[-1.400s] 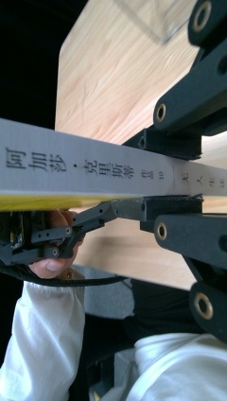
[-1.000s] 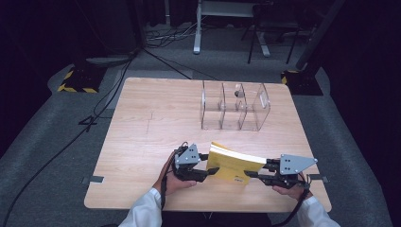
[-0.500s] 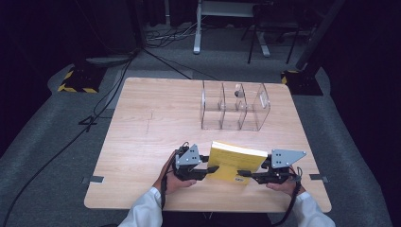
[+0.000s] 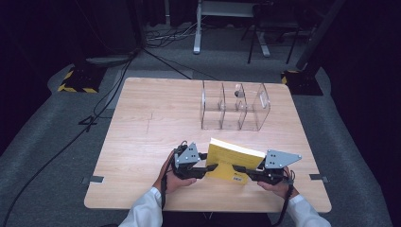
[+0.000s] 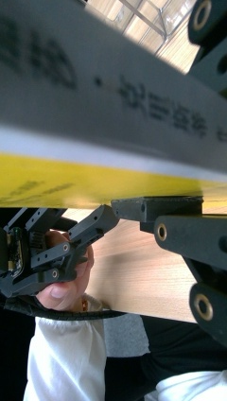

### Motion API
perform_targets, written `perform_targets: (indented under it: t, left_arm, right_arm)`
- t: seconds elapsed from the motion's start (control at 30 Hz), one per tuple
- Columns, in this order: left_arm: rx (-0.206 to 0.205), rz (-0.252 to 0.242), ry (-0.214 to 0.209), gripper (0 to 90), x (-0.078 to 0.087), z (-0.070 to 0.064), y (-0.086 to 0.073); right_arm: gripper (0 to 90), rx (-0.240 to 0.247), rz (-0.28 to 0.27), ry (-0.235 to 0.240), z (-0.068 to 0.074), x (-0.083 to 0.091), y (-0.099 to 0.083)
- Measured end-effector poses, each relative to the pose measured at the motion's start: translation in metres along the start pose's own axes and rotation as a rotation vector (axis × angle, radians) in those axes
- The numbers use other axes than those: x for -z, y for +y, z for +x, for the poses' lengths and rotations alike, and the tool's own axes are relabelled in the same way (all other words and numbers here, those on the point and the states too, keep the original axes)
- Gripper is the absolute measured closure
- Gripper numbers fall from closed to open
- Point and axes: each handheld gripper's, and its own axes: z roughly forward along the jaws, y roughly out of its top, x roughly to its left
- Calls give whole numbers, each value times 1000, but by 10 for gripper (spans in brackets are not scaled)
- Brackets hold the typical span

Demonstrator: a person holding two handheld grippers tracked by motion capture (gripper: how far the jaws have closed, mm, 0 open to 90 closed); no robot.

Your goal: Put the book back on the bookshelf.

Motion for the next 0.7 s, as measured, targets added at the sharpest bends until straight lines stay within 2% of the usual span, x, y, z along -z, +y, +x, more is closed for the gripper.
perform_targets:
  t: [0.1, 0.17, 0.27, 0.3, 0.33, 0.37, 0.4, 0.47, 0.5, 0.57, 0.7]
  left_arm:
    - [16, 24, 63, 492, 7, 2, -1]
    - [28, 48, 115, 431, 14, 3, -3]
    - [54, 79, 161, 378, 27, 3, -8]
    - [58, 108, 193, 363, 33, 3, -11]
    - [58, 108, 193, 339, 33, 3, -11]
    - [71, 131, 209, 339, 37, 3, -14]
    - [99, 174, 232, 298, 45, 4, -22]
    - [129, 228, 285, 230, 51, 5, -30]
    - [129, 228, 285, 202, 51, 5, -30]
    - [174, 266, 312, 201, 60, 6, -41]
    - [240, 302, 345, 178, 77, 10, -58]
  right_arm:
    - [758, 4, -6, -8, 1, 2, 1]
    - [759, 8, -6, -36, 0, 5, 3]
    - [759, 6, -11, -97, -3, 12, 4]
    - [760, 0, -14, -115, -5, 15, 4]
    - [760, 0, -14, -115, -5, 15, 4]
    - [760, -14, -21, -137, -9, 19, 4]
    - [760, -29, -32, -177, -12, 24, 3]
    - [760, -40, -32, -222, -16, 30, 2]
    - [760, -40, -32, -222, -16, 30, 2]
    - [760, -42, -38, -266, -19, 37, 2]
    - [760, -44, -51, -347, -26, 54, 3]
